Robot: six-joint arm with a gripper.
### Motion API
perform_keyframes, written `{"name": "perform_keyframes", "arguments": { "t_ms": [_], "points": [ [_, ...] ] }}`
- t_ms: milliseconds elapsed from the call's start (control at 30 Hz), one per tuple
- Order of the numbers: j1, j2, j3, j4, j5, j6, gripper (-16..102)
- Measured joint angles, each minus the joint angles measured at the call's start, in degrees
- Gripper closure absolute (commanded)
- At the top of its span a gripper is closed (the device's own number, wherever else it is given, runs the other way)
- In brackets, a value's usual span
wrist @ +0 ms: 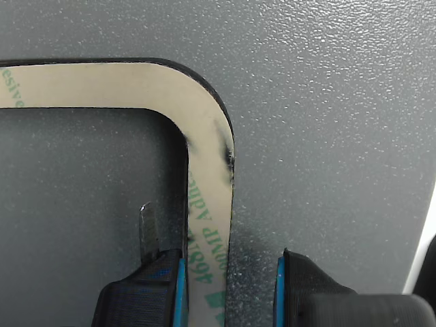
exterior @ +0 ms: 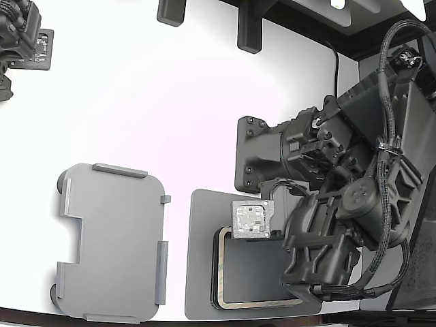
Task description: Move top rectangular frame to the holder.
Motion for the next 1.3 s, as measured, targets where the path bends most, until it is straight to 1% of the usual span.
{"name": "perform_keyframes", "arguments": {
  "t_ms": [200,700,967,1100,1233,1300],
  "points": [
    [0.0,0.35,0.0,0.0,0.0,-0.09,43],
    [0.0,-0.09,0.26,-0.35,0.0,-0.09,46],
    [0.0,-0.62,0.26,-0.44,0.0,-0.26,52],
    [0.0,-0.97,0.09,-0.53,0.09,-0.26,60],
    [0.0,-1.05,-0.44,-0.18,0.18,-0.26,80],
    [0.0,-1.49,-1.23,0.53,0.18,-0.18,86]
  ]
}}
